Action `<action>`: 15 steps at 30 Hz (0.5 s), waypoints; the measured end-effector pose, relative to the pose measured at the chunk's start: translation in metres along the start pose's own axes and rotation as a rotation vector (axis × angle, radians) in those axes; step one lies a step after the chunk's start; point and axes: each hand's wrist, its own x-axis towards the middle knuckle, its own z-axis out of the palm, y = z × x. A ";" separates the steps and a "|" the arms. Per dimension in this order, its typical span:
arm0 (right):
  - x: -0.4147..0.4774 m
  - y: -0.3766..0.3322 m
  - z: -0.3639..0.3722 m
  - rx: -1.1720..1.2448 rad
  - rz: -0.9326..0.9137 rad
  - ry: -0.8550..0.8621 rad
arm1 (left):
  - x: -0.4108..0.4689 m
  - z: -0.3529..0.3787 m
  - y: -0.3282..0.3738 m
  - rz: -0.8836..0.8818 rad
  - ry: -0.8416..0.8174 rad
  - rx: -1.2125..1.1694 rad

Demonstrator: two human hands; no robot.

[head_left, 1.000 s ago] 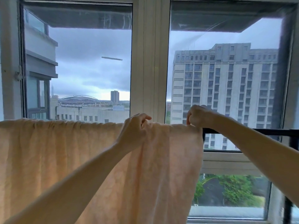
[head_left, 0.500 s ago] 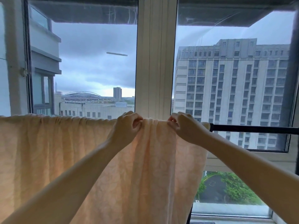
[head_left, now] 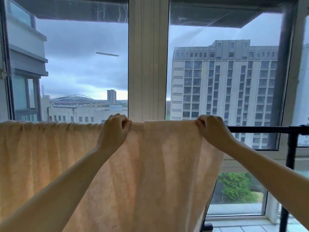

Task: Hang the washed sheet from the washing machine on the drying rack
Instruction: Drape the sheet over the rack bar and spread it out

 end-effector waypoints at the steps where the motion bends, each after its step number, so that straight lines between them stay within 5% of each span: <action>1: -0.001 0.010 -0.005 -0.027 0.020 0.011 | 0.000 0.001 0.000 -0.009 0.012 0.009; 7: -0.005 0.015 -0.020 -0.089 0.058 0.048 | -0.003 0.011 0.010 -0.005 -0.015 -0.061; 15: 0.003 -0.058 0.016 0.148 -0.261 -0.119 | -0.008 0.014 0.018 0.087 -0.041 -0.126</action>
